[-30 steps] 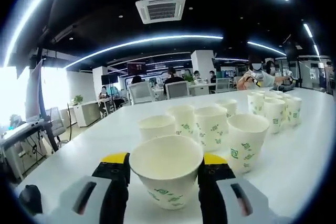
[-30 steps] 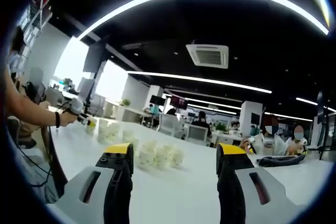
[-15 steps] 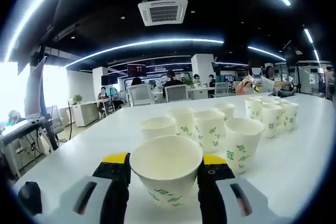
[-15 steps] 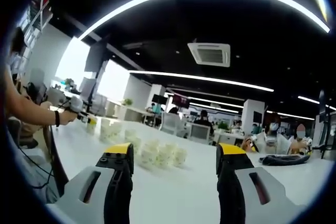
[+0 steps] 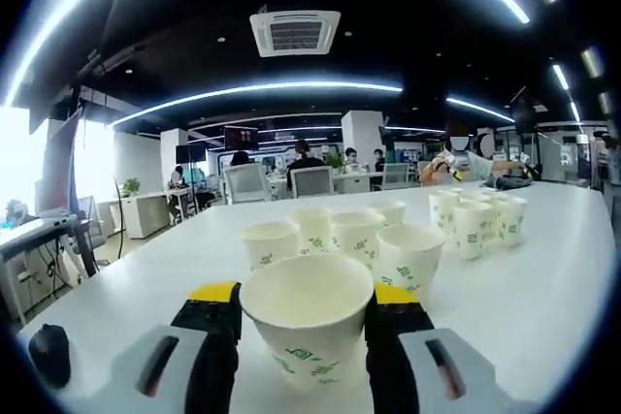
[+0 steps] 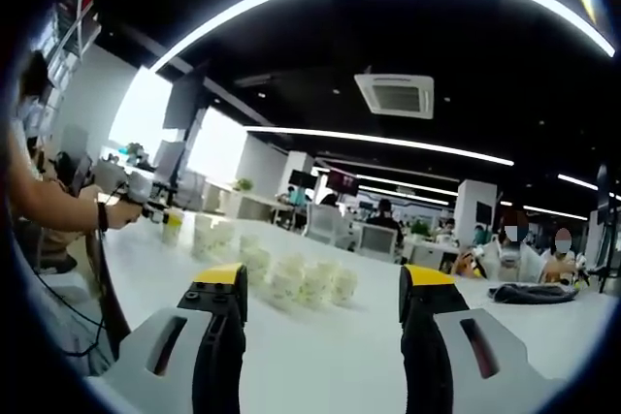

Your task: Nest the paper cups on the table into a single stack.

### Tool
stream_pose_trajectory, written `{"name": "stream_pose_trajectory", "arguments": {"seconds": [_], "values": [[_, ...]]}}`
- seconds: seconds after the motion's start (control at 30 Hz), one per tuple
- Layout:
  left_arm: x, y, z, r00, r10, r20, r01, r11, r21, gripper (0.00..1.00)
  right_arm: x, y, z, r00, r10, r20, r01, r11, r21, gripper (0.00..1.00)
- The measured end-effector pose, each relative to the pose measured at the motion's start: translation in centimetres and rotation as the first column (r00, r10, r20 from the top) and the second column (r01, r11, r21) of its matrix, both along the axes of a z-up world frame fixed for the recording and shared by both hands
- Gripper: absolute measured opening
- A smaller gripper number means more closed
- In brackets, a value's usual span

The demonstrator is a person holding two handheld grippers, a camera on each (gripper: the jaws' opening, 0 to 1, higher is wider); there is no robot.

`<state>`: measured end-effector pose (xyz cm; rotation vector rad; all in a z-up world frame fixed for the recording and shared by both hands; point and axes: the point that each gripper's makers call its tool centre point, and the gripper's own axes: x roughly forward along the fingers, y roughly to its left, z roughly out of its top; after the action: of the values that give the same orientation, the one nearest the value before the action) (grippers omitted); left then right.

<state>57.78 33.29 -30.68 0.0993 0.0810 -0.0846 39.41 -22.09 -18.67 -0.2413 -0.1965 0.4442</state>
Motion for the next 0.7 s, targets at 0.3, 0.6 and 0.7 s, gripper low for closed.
{"name": "stream_pose_trajectory", "arguments": {"seconds": [0.3, 0.6, 0.7], "values": [[-1.8, -1.9, 1.3, 0.998, -0.067, 0.016, 0.067, 0.998, -0.018, 0.54, -0.1, 0.3, -0.1, 1.0, 0.007, -0.004, -0.007, 1.0, -0.004, 0.66], [-3.8, -2.7, 1.0, 0.996, -0.088, 0.011, 0.089, 0.996, -0.023, 0.54, 0.2, 0.8, -0.5, 1.0, 0.019, -0.015, -0.019, 1.0, -0.007, 0.66], [-4.3, -2.7, 1.2, 0.996, -0.088, 0.018, 0.088, 0.996, -0.011, 0.54, 0.2, 0.8, -0.6, 1.0, 0.02, -0.016, -0.02, 1.0, -0.006, 0.66]]}}
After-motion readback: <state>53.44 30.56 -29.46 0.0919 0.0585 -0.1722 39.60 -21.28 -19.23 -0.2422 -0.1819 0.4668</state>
